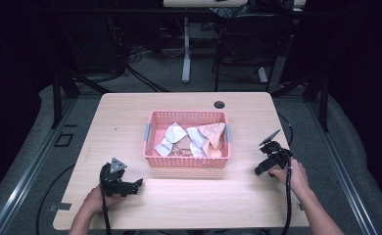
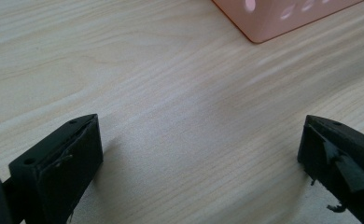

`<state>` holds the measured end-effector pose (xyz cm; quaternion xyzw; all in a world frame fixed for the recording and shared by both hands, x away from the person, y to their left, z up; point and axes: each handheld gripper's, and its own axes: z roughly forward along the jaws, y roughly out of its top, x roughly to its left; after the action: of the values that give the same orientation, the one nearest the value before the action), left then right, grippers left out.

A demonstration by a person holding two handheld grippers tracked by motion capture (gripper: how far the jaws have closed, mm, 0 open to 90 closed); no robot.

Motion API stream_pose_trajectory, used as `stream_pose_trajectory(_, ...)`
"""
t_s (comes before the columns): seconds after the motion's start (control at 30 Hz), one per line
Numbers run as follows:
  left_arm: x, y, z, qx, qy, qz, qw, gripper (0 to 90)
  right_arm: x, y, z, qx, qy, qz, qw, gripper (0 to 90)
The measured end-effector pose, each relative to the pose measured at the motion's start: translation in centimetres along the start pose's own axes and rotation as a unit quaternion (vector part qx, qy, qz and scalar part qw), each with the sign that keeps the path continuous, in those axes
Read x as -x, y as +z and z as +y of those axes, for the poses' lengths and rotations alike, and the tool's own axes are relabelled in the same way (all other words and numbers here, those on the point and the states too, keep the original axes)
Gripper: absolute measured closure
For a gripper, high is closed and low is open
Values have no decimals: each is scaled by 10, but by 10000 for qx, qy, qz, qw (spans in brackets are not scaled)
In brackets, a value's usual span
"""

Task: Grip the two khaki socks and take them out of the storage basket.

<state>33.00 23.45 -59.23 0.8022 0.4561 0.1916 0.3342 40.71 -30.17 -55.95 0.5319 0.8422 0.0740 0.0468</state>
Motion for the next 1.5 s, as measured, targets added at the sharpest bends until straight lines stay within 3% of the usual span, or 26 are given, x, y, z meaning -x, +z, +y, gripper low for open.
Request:
stream_pose_trajectory(0.1,0,0,0,1,0,2,10000,1,0,0,0,-3,-3,-8,10000,0)
stream_pose_trajectory(0.17,0,0,0,-1,-1,3,10000,1,-1,3,-2,206,156,62,9996,0)
stream_pose_trajectory(0.23,0,0,0,1,-2,5,10000,1,0,-1,1,-56,-40,-13,10000,0)
stream_pose_trajectory(0.27,0,0,0,4,5,4,10000,1,-1,2,-1,99,92,18,9999,0)
stream_pose_trajectory(0.33,0,0,0,1,-1,5,10000,1,-1,2,0,97,78,6,9999,0)
stream_pose_trajectory(0.63,0,0,0,0,1,3,10000,1,5,-3,2,-130,-189,8,9997,0)
stream_pose_trajectory(0.67,0,0,0,-1,1,3,10000,1,5,-5,1,-110,-189,-5,9998,0)
stream_pose_trajectory(0.7,0,0,0,-1,0,3,10000,1,3,-3,-1,198,45,68,9998,0)
stream_pose_trajectory(0.73,0,0,0,0,-1,3,10000,1,7,-10,2,-126,-238,-23,9996,0)
stream_pose_trajectory(0.77,0,0,0,0,0,3,10000,1,4,-9,0,85,-63,14,9999,0)
stream_pose_trajectory(0.83,0,0,0,0,0,4,10000,1,4,-11,0,191,-57,20,9998,0)
stream_pose_trajectory(0.93,0,0,0,0,1,3,10000,1,2,-16,0,233,-75,-19,9997,0)
stream_pose_trajectory(0.97,0,0,0,-1,2,3,10000,1,3,-19,2,125,-194,-18,9997,0)
stream_pose_trajectory(1.0,0,0,0,3,7,3,10000,1,1,-18,1,289,-69,39,9996,0)
stream_pose_trajectory(1.07,0,0,0,0,2,4,10000,1,2,-22,2,211,-232,-37,9995,0)
stream_pose_trajectory(1.13,0,0,0,0,3,3,10000,1,0,-23,2,333,-131,36,9994,0)
stream_pose_trajectory(1.3,0,0,0,-1,2,4,10000,1,-1,-33,3,422,-161,35,9990,0)
stream_pose_trajectory(1.4,0,0,0,-1,1,3,10000,1,1,-43,6,189,-398,-10,9990,0)
stream_pose_trajectory(1.43,0,0,0,4,6,3,10000,1,0,-42,5,388,-269,49,9989,0)
stream_pose_trajectory(1.5,0,0,0,-2,3,3,10000,1,-1,-46,5,443,-276,55,9986,0)
